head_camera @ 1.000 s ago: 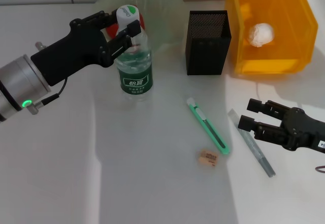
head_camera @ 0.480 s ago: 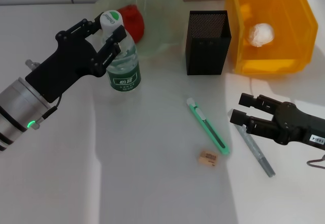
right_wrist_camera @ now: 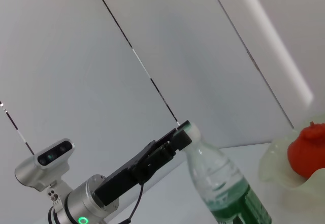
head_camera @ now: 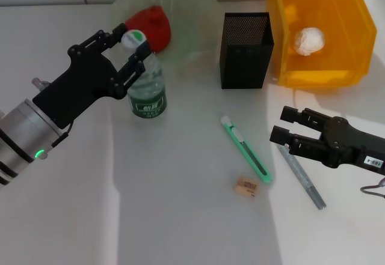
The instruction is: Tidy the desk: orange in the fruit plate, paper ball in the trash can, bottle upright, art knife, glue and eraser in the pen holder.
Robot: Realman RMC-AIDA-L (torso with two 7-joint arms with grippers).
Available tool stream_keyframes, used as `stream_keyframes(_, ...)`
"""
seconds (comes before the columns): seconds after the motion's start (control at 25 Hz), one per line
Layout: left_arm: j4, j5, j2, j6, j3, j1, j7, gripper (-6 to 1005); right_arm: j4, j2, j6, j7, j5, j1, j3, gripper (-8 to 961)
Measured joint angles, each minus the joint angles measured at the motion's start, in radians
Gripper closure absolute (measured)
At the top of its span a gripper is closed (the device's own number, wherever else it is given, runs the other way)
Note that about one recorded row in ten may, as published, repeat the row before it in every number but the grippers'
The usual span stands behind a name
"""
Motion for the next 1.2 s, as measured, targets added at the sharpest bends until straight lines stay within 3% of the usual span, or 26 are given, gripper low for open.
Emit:
stream_keyframes(0.32,-0.001,-0.002,0.000,0.082,-0.012,0.016,-0.006,420,0.000,0.000,0.000,-0.002,0.001,0.002,0.000,135)
stream_keyframes(0.48,0.024,0.002,0.006,0.201,-0.018,0.044,-0.062,235,-0.001,0.000,-0.004,-0.002,0.010,-0.001,0.004,135)
stream_keyframes(0.52,0.041,0.018,0.013,0.220,-0.008,0.048,-0.097,189,-0.001,0.000,-0.004,-0.002,0.010,-0.001,0.004,135)
stream_keyframes(0.64,0.138,0.142,0.059,0.273,0.037,0.059,-0.273,184,-0.012,-0.003,-0.021,-0.002,0.011,-0.005,0.020,135)
stream_keyframes(0.8,0.219,0.337,0.109,0.322,0.036,0.071,-0.376,188,-0.064,-0.010,-0.066,0.010,0.011,-0.016,0.060,136)
stream_keyframes(0.96,0.245,0.415,0.126,0.327,0.032,0.073,-0.432,191,-0.244,-0.017,-0.110,0.163,0.003,-0.032,0.060,136)
stream_keyframes(1.04,0.255,0.520,0.133,0.320,0.012,0.073,-0.472,193,-0.396,-0.023,-0.128,0.315,-0.017,-0.034,0.050,136)
stream_keyframes(1.08,0.255,0.529,0.133,0.318,0.009,0.072,-0.475,194,-0.563,-0.026,-0.156,0.470,-0.069,-0.023,0.036,136)
stream_keyframes(1.12,0.255,0.551,0.132,0.313,0.001,0.071,-0.480,195,-0.563,-0.026,-0.156,0.470,-0.069,-0.023,0.036,136)
stream_keyframes(1.2,0.255,0.579,0.130,0.302,-0.011,0.068,-0.487,197,-0.751,-0.026,-0.189,0.669,-0.168,0.005,0.005,135)
